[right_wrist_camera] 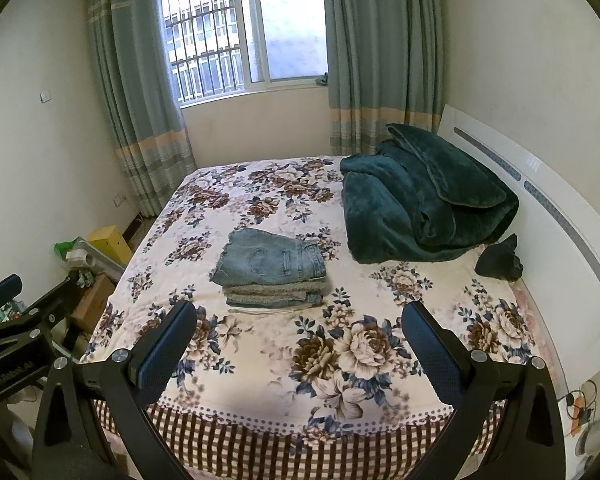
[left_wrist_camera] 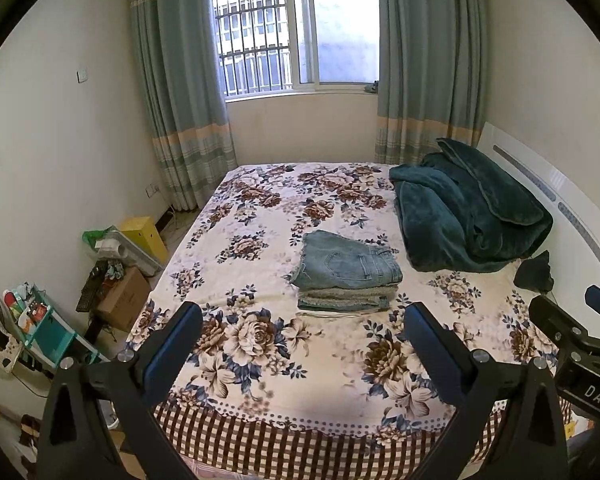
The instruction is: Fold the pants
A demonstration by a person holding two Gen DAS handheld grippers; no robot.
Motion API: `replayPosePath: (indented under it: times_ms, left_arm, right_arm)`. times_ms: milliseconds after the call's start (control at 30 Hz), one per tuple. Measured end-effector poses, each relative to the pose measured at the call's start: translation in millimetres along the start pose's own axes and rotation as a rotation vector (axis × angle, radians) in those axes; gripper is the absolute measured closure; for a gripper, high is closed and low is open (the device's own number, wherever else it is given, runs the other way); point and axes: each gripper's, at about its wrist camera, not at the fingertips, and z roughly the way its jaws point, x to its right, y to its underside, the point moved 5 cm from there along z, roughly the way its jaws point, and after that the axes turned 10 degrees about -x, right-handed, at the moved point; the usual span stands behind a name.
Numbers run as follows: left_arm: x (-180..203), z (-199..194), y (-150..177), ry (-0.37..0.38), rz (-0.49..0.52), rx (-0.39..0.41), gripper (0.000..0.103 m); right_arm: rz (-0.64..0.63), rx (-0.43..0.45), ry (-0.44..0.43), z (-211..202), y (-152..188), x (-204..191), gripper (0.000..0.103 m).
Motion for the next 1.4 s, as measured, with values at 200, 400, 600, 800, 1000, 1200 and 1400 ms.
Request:
replayPosePath:
  times_ms: [200,400,600,800,1000,1200,1400]
  left_arm:
    - [4.1,-3.2,-3.8,0.003,0.005,0.008,0.0]
    - [4.9,-3.4,-3.3,0.002,0.004,0.008,0.0]
    - [6.1,-3.3,-2.4,0.002,0.004,0.007,0.0]
    - [7.2,-3.4,-1.6,0.001,0.004,0.008,0.0]
    - [7.4,-3.0,-1.1,0.0,0.004,0.01,0.0]
    - [8.8,-4.7,-3.2,0.002,0.002,0.011,0.0]
    - [9.5,-4.2,-3.3,0.001,0.004,0.012,0.0]
  right_arm:
    - [-0.002,-0.001,-0.004,1.2,-0.7,0.8,0.0]
    - [-0.003,-0.002,-0.009,1.3,-1.1,2.2,0.0]
    - [-0.002,-0.001,-0.008,1.0,-0.1,3.4,0.0]
    - [-0.002,-0.001,-0.008,0.9,0.4,4.6,0.0]
    - [0.0,-0.001,-0.009,0.8,1.1,5.0,0.0]
    - [0.0,0.002,-0.009,-0.2,1.3,5.9,0.0]
    - [0.0,0.001,-0.008,0.2,1.9,6.5,0.0]
